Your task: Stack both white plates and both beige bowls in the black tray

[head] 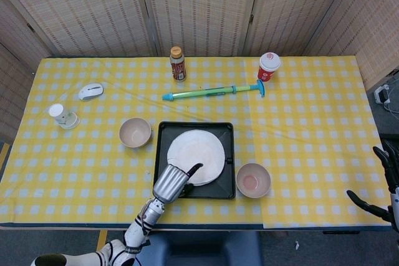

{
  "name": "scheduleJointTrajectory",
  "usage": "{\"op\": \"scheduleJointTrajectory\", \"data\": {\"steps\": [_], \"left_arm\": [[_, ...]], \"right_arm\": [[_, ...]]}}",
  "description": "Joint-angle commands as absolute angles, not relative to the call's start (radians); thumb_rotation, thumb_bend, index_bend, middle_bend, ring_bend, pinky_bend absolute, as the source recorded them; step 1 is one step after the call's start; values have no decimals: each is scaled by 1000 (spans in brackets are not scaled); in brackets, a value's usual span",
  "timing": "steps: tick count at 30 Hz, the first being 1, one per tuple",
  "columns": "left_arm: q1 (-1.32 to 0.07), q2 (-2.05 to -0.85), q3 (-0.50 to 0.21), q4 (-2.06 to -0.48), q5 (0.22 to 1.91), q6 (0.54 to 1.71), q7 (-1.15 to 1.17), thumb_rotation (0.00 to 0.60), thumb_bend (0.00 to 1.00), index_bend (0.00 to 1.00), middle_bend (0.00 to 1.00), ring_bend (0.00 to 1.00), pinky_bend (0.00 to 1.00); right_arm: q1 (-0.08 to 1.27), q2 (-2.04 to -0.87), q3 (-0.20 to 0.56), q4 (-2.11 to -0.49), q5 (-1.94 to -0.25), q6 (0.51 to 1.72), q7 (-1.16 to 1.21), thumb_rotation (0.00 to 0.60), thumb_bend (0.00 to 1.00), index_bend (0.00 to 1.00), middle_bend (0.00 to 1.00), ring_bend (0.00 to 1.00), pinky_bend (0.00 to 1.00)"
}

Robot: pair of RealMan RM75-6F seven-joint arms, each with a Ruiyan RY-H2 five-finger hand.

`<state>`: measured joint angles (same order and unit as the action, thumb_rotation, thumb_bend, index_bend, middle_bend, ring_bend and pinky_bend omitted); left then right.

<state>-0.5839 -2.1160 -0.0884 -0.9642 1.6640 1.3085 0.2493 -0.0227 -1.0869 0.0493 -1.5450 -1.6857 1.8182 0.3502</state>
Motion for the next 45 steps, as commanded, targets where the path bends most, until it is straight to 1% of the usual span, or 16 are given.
{"op": "scheduleJointTrajectory", "data": {"steps": [1, 6, 12, 15, 17, 20, 23, 28, 31, 37, 40, 45], "left_arm": [[-559, -2073, -70, -1057, 1640, 1296, 305, 600, 276, 274, 1000, 1000, 1000], [-532, -1982, -72, -1237, 1586, 1267, 366, 600, 250, 270, 1000, 1000, 1000], [-497, -1889, -98, -1360, 1551, 1307, 450, 600, 248, 286, 1000, 1000, 1000], [-485, -1837, -125, -1402, 1511, 1307, 471, 600, 312, 307, 1000, 1000, 1000], [-479, -1798, -148, -1432, 1475, 1299, 484, 600, 373, 351, 1000, 1000, 1000], [-471, -1731, -192, -1478, 1423, 1298, 473, 600, 438, 399, 1000, 1000, 1000], [-468, -1707, -209, -1468, 1410, 1309, 461, 600, 485, 431, 1000, 1000, 1000], [-472, -1676, -236, -1496, 1310, 1253, 450, 600, 488, 477, 1000, 1000, 1000], [-485, -1673, -246, -1493, 1270, 1223, 455, 600, 487, 476, 1000, 1000, 1000], [-518, -1699, -277, -1410, 1209, 1199, 467, 600, 486, 474, 1000, 1000, 1000], [-534, -1705, -290, -1366, 1170, 1169, 460, 600, 486, 474, 1000, 1000, 1000], [-552, -1698, -296, -1324, 1105, 1114, 457, 600, 486, 429, 1000, 1000, 1000]], "right_arm": [[-26, -1089, 48, -1547, -1689, 1818, 345, 600, 177, 0, 0, 0, 0], [-21, -1083, 44, -1553, -1693, 1797, 327, 600, 178, 0, 0, 0, 0], [-9, -1092, 33, -1552, -1723, 1777, 303, 600, 178, 0, 0, 0, 0], [-4, -1100, 32, -1552, -1733, 1769, 279, 600, 177, 0, 0, 0, 0], [1, -1104, 31, -1551, -1734, 1759, 268, 600, 178, 0, 0, 0, 0], [14, -1108, 29, -1548, -1739, 1736, 262, 600, 179, 0, 0, 0, 0], [25, -1111, 27, -1549, -1738, 1715, 264, 600, 178, 0, 0, 0, 0], [33, -1114, 23, -1553, -1746, 1703, 253, 600, 178, 0, 0, 0, 0], [36, -1114, 20, -1557, -1753, 1704, 260, 600, 178, 0, 0, 0, 0], [44, -1109, 17, -1556, -1749, 1690, 273, 600, 178, 0, 0, 0, 0], [47, -1108, 18, -1557, -1738, 1680, 273, 600, 178, 0, 0, 0, 0], [50, -1111, 23, -1556, -1722, 1671, 266, 600, 178, 0, 0, 0, 0]]}}
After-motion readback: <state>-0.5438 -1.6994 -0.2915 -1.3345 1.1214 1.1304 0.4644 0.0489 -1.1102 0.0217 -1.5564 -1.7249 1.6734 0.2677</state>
